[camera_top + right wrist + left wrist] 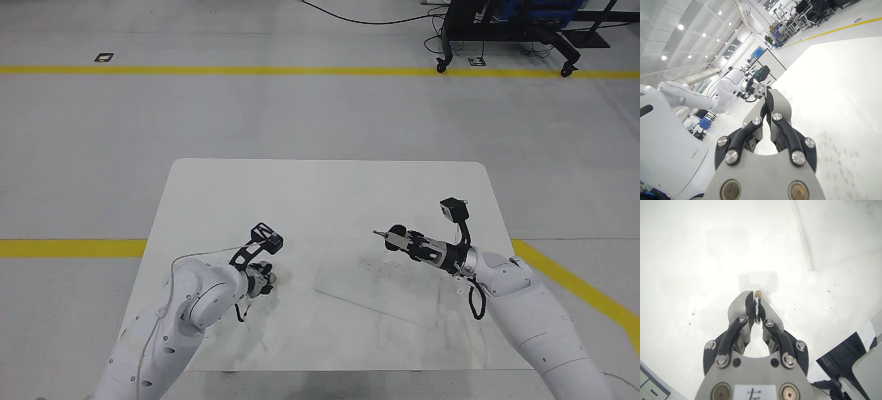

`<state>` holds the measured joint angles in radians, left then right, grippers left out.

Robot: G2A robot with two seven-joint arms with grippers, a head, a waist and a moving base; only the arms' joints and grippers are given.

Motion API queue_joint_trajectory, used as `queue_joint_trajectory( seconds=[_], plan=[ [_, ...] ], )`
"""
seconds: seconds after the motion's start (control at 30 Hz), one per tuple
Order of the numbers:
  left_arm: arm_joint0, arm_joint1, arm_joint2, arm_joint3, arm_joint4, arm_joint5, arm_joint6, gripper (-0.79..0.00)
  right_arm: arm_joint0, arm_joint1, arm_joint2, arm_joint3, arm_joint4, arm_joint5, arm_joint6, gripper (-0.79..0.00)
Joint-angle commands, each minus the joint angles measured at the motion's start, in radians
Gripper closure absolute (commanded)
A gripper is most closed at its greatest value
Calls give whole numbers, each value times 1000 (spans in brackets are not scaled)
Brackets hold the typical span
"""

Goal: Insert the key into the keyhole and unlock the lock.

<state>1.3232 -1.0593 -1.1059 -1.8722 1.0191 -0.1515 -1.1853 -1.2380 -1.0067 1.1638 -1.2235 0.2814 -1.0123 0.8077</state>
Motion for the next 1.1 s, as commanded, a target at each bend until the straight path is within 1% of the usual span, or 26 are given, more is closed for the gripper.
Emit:
queue_joint_trajectory(
  seconds=[0.0,0.2,0.3,0.43,0.6,0.73,0.83,0.9,1.0,1.07],
  plan=[
    [2,0,4,-6,4,3,-9,0,0,0,0,0,0,0,0,0],
    [-4,2,18,-20,41,14,-93,0,0,0,0,0,0,0,0,0],
    [-8,1,26,-31,34,16,-109,0,0,0,0,0,0,0,0,0],
    [-7,1,24,-49,33,22,-85,0,0,0,0,0,0,0,0,0],
    [-9,0,22,-37,16,10,-64,0,0,0,0,0,0,0,0,0],
    [-26,-2,32,-17,11,-3,-51,0,0,0,0,0,0,0,0,0],
    [-35,-6,32,-16,-10,5,-4,0,0,0,0,0,0,0,0,0],
    [-33,-8,12,-15,-43,26,58,0,0,0,0,0,0,0,0,0],
    [-9,-11,-43,2,-151,52,208,0,0,0,0,0,0,0,0,0],
    [7,-13,-79,17,-271,34,295,0,0,0,0,0,0,0,0,0]
  ],
)
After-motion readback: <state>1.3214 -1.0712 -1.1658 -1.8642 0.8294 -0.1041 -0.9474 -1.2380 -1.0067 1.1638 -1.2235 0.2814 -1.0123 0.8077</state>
